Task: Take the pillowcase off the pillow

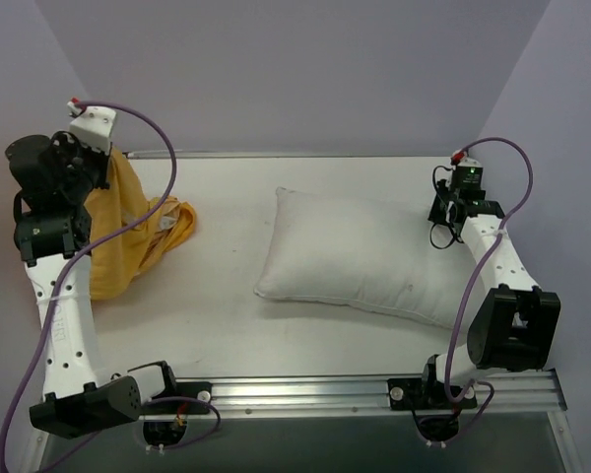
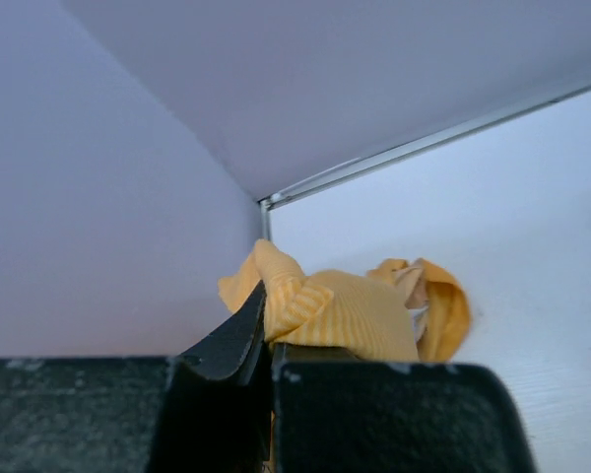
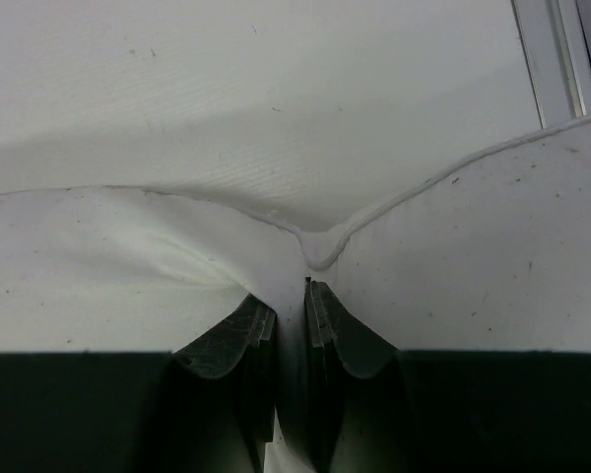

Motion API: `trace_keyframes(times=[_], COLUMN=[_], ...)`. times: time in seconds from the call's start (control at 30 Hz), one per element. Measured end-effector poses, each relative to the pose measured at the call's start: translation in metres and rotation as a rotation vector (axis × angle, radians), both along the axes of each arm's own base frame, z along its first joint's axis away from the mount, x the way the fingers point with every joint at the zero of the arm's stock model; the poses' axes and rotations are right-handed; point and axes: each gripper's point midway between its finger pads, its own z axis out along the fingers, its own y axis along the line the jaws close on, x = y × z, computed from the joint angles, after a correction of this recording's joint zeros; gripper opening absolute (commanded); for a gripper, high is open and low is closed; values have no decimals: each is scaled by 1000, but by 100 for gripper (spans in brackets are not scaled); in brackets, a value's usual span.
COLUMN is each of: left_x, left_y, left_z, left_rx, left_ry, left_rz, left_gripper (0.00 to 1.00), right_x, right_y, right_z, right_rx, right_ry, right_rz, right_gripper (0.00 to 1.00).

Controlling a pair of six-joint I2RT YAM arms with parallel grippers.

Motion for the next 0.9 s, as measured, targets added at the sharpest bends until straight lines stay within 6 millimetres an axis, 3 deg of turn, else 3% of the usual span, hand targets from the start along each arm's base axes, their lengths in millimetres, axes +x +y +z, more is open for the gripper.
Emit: trace_keyframes(times=[0.07,0.1,0.17,0.2,0.23,0.27,0.3,0.47,0.53,0.7,0.9], left_x=[8,11,18,21,22,24,25,23,19,0,-44], left_y=[-27,-37,-50,-57,-62,-69,-79,-128,-134,-100,-30], left_z=[-9,-15,-29,-41,-51,-64,-79,-139,-159,-189,-216], left_rx=[-14,-21,-32,-38,-42,-43,-41,-37,-40,-79,-164], left_ry=[30,48,87,119,147,186,236,460,526,610,652], left_rz=[-75,-102,-138,-157,-170,-190,-223,-356,-364,-231,-1], left_gripper=[2,2,2,7,20,73,94,94,94,94,94], right_x=[4,5,6,6,7,8,10,16,13,4,-4], right_y=[3,3,4,4,4,4,4,0,-1,-8,-7], right_z=[3,3,4,4,5,8,11,24,25,31,49], right_rx=[23,30,41,45,48,52,50,36,23,-9,-9], right_ry=[-22,-28,-32,-34,-36,-42,-51,-80,-76,-65,-108], right_rz=[-9,-14,-22,-25,-27,-34,-35,-56,-68,-114,-135], right_gripper=[0,6,31,44,73,93,99,100,100,100,100])
